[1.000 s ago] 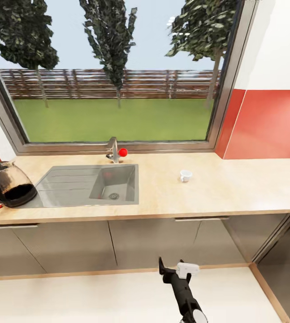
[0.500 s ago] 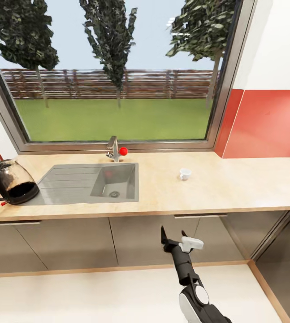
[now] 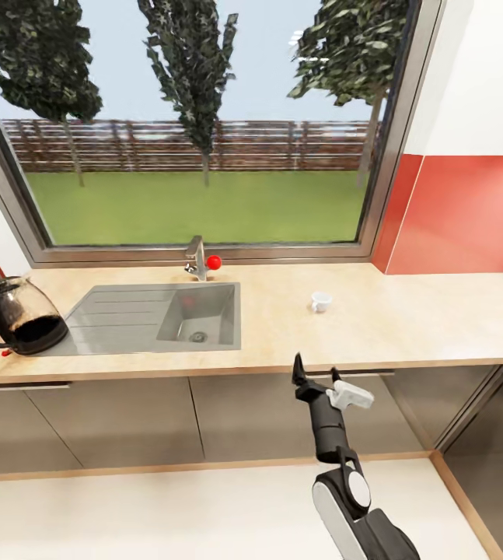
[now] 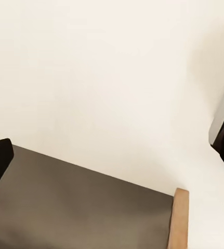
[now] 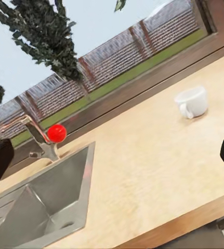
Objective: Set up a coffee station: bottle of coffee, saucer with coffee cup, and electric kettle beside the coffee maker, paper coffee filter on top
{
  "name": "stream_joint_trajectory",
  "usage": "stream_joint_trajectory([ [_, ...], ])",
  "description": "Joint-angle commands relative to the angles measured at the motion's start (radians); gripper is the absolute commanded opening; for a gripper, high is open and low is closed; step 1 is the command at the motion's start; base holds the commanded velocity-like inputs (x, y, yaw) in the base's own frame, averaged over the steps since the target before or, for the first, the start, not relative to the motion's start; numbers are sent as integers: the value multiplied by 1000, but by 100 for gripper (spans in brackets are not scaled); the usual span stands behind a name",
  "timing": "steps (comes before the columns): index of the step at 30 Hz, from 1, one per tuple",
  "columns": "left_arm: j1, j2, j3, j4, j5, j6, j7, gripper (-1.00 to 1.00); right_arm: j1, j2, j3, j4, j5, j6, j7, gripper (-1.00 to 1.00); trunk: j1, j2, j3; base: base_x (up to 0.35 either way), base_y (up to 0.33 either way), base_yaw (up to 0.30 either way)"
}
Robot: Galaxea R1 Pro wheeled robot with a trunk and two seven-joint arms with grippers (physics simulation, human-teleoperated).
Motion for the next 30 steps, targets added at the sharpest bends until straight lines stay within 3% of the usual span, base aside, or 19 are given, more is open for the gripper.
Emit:
stream_joint_trajectory([
  [1, -1, -2, 1, -1, -5, 3, 1, 100, -6, 0, 2, -2, -8, -3, -4, 100, 1, -2, -2, 0, 0, 0],
  [5, -1, -3, -3, -1, -6, 3, 1, 100, -38, 0, 2, -3, -5, 47, -7, 100, 1, -2, -2, 0, 0, 0],
  [12, -1, 0, -6, 5, -7, 3, 1, 100, -167, -1, -33, -2, -5, 212, -82, 100, 1, -2, -2, 0, 0, 0],
  [17, -1, 0, -6, 10, -30, 4, 1, 100, -271, -2, -47, 5, -5, 363, -110, 100, 1, -2, -2, 0, 0, 0],
  [20, -1, 0, -5, 11, -49, 6, 1, 100, -326, -3, -66, 4, -5, 497, -116, 100, 1, -2, -2, 9, 0, 0],
  [23, -1, -3, -5, 11, -61, 7, 1, 100, -374, -3, -131, 1, -5, 650, -118, 100, 1, -2, -2, 134, 0, 0],
  [27, -1, -5, -5, 12, -66, 11, 1, 100, -413, -6, -216, -1, -5, 777, -118, 100, 1, -2, -2, 261, -8, 0],
  [30, -1, -4, -5, 13, -67, 14, 1, 100, -434, -8, -236, 0, -3, 832, -118, 100, 1, -2, -2, 306, -51, 0],
])
